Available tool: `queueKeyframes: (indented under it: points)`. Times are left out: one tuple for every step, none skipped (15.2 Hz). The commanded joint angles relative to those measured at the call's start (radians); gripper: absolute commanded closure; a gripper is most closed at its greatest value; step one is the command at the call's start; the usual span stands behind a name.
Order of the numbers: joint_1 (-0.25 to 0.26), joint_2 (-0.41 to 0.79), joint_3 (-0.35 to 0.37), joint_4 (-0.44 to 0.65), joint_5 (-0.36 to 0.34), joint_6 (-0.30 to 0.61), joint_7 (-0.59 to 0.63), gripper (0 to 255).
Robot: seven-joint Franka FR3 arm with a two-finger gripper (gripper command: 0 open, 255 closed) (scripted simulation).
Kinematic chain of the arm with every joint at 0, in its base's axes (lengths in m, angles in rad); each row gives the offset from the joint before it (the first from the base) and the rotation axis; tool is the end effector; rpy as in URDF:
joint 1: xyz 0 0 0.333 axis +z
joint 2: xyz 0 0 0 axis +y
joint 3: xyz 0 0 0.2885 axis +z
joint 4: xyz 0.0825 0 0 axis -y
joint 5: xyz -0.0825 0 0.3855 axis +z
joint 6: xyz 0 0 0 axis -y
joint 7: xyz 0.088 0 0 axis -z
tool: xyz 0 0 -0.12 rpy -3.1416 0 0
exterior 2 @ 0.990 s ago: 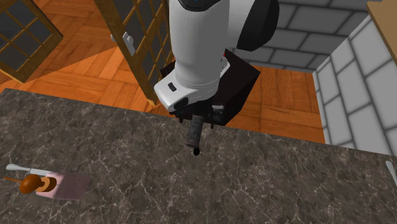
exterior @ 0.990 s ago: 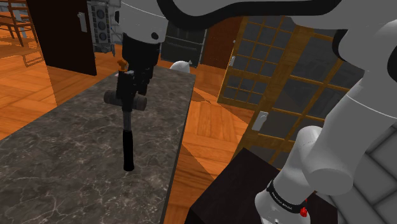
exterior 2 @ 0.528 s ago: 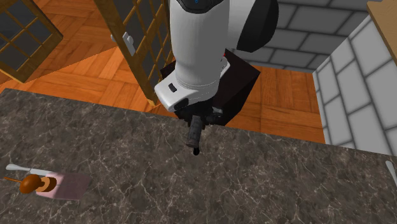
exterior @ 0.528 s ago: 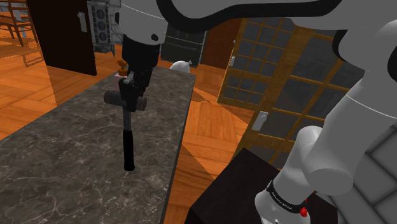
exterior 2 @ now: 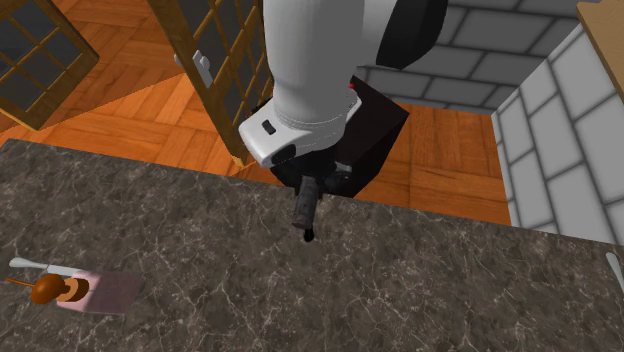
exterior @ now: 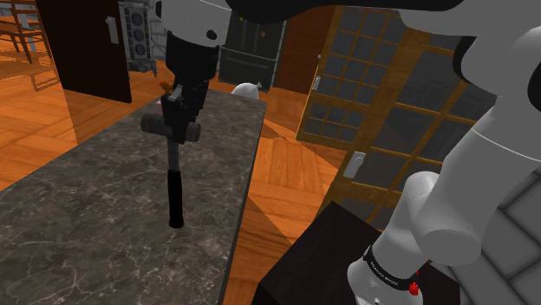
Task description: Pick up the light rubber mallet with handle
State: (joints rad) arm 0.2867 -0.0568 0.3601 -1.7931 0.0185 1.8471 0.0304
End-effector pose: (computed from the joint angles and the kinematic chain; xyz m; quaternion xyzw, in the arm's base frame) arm 0.4447 0.3425 0.5319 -0.9520 -0.3012 -0.0509 0.0169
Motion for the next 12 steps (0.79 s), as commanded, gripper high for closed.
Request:
queueKeyframes:
  points:
    - [0.000, 0.002, 0.000, 0.032, -0.001, -0.030, 0.000, 255]
    - [0.000, 0.004, 0.000, 0.047, -0.002, -0.044, 0.001, 255]
    - [0.000, 0.006, 0.000, 0.063, -0.002, -0.058, 0.001, 255]
    - [0.000, 0.008, 0.000, 0.078, -0.003, -0.071, 0.002, 255]
    - [0.000, 0.010, 0.000, 0.094, -0.004, -0.085, 0.002, 255]
    - [0.000, 0.012, 0.001, 0.111, -0.005, -0.099, 0.003, 255]
    - [0.000, 0.015, 0.001, 0.127, -0.006, -0.113, 0.004, 255]
    - [0.000, 0.018, 0.001, 0.144, -0.007, -0.127, 0.005, 255]
    - [0.001, 0.021, 0.002, 0.161, -0.008, -0.142, 0.005, 255]
    - [0.001, 0.025, 0.002, 0.179, -0.010, -0.156, 0.006, 255]
    - [0.001, 0.025, 0.002, 0.182, -0.010, -0.158, 0.006, 255]
    - [0.001, 0.025, 0.002, 0.182, -0.010, -0.158, 0.006, 255]
